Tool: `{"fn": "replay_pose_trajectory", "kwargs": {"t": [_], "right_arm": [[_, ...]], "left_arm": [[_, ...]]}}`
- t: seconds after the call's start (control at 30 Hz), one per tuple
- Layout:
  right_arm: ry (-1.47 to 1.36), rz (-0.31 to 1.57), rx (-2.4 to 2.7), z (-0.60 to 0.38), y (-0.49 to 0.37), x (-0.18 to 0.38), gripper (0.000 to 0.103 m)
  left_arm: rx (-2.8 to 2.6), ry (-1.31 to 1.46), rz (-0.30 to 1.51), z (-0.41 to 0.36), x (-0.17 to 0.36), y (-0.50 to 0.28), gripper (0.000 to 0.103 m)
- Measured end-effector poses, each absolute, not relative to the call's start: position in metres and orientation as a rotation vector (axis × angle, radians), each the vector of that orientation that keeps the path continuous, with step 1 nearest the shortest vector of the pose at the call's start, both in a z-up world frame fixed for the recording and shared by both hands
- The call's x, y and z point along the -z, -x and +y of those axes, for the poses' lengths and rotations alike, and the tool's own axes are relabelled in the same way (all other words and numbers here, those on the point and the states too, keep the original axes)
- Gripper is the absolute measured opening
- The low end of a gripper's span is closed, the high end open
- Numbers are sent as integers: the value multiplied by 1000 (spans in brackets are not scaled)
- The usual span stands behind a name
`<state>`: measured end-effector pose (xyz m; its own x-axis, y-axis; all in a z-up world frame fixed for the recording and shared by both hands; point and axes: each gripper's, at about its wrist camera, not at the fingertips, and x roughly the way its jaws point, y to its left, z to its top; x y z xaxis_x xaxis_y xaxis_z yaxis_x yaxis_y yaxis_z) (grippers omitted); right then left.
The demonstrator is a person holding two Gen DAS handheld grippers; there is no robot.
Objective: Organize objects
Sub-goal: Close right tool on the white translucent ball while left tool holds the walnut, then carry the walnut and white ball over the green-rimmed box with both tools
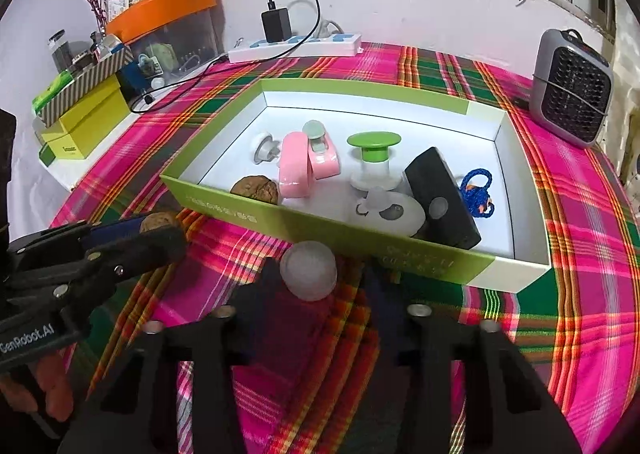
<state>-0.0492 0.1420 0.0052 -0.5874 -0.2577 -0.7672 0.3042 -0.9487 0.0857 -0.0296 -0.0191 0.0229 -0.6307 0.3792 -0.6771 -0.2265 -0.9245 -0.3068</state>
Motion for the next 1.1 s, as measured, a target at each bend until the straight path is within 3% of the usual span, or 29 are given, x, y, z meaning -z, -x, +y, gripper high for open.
{"fn": "replay_pose_trajectory", "kwargs": {"t": [0.13, 1.1], "right_arm": [[-1219, 87, 2551, 141, 50, -5, 29], [-1027, 1, 2598, 190, 8, -52, 29]], "left_arm": [[-2552, 1125, -274, -18, -22, 29, 30], [-2568, 1077, -114, 30, -56, 19, 30]]}}
